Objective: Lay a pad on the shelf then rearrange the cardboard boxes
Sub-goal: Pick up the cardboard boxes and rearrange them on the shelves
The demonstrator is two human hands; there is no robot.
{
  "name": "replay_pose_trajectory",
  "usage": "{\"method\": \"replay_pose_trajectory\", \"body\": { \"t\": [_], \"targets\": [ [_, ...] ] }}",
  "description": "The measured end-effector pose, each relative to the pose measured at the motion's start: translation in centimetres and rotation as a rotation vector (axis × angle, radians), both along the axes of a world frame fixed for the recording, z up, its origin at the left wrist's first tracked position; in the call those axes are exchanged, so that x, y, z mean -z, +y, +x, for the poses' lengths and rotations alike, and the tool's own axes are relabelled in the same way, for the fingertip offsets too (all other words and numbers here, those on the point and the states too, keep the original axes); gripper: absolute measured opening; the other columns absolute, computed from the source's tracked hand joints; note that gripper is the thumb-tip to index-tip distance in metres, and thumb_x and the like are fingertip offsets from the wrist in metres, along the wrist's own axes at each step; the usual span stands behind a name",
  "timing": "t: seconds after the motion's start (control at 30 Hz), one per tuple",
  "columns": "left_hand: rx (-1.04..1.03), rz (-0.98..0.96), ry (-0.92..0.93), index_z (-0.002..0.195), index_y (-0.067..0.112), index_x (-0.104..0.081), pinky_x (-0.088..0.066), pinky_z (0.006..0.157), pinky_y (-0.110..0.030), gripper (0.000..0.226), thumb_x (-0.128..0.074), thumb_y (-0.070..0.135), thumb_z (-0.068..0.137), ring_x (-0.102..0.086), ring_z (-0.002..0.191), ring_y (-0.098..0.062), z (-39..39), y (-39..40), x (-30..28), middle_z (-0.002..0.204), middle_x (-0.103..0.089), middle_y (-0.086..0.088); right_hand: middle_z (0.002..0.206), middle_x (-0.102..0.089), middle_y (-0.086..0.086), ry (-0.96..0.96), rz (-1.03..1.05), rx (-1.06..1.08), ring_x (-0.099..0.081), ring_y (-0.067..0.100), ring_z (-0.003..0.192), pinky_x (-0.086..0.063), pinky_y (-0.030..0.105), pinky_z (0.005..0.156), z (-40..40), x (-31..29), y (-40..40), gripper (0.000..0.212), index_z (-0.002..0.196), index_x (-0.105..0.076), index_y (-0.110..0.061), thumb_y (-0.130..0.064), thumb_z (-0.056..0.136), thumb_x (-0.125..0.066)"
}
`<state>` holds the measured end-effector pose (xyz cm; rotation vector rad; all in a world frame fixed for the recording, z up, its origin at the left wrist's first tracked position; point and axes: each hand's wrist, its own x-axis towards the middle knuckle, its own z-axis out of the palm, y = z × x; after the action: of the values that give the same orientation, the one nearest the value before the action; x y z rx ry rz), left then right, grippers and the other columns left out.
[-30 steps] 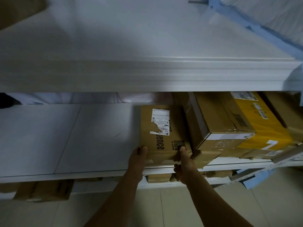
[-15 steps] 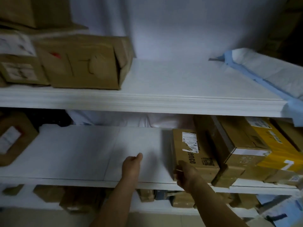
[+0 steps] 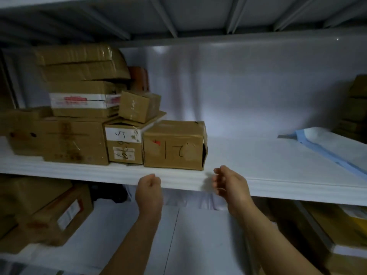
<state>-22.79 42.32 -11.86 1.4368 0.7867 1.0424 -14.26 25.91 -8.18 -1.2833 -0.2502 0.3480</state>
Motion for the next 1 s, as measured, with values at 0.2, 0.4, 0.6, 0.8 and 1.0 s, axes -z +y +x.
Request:
{"method": "replay_pose_trajectory", "body": {
  "t": [0.2,0.4,0.6,0.8,1.0],
  "targets": [
    [-0.112,0.084,-0.004,0.128,0.0,-0.054,-0.037,0.092,-0.026,0.034,-0.046,0.005,0.095,-0.052,0.115,-0.028,2.5,3.0,-5.2,0.124,-0.057,-0.012,0.095,-0.053,0.008,-0.093,-0.124,0.017,-0.054,0.021,0.087,-0.049,0.035,0.081,4.5,-4.0,2.3,0.025,0.092,-0.057,-0.013,-0.033,0.096,-0.044],
    [-0.201,0.135,0.074,0.114,0.009,-0.061,-0.05,0.092,-0.05,0.03,-0.049,0.015,0.088,-0.058,0.105,-0.032,6.2,6.2,-4.8,0.113,-0.062,-0.014,0.138,-0.046,0.009,-0.074,-0.254,-0.166,-0.047,0.026,0.123,-0.041,0.042,0.1,6.2,-5.1,4.5,0.063,0.142,-0.037,-0.006,-0.051,0.098,-0.029],
    [-0.27,0.148,0.112,0.119,0.005,-0.059,-0.044,0.097,-0.05,0.032,-0.046,0.018,0.093,-0.052,0.11,-0.034,6.7,5.0,-5.6,0.117,-0.056,-0.017,0.108,-0.062,0.006,-0.033,-0.279,-0.225,-0.056,0.027,0.107,-0.045,0.04,0.086,7.3,-5.6,4.9,0.064,0.115,-0.06,-0.019,-0.066,0.091,-0.025],
    [-0.226,0.069,0.065,0.096,0.012,-0.057,-0.047,0.092,-0.049,0.036,-0.048,0.046,0.091,-0.052,0.103,-0.03,6.3,2.4,-6.6,0.109,-0.053,-0.012,0.081,-0.058,0.005,0.028,-0.269,-0.182,-0.057,0.024,0.084,-0.043,0.045,0.097,7.2,-6.7,2.6,0.055,0.075,-0.056,-0.025,-0.07,0.089,-0.026],
    [-0.109,0.004,-0.061,0.073,0.013,-0.045,-0.045,0.074,-0.038,0.043,-0.051,0.053,0.089,-0.051,0.077,-0.023,4.3,0.4,-7.3,0.081,-0.052,-0.005,0.088,-0.055,0.004,0.086,-0.282,-0.124,-0.054,0.023,0.081,-0.044,0.04,0.076,5.6,-7.1,0.8,0.056,0.1,-0.054,-0.023,-0.074,0.082,-0.038]
  ]
}}
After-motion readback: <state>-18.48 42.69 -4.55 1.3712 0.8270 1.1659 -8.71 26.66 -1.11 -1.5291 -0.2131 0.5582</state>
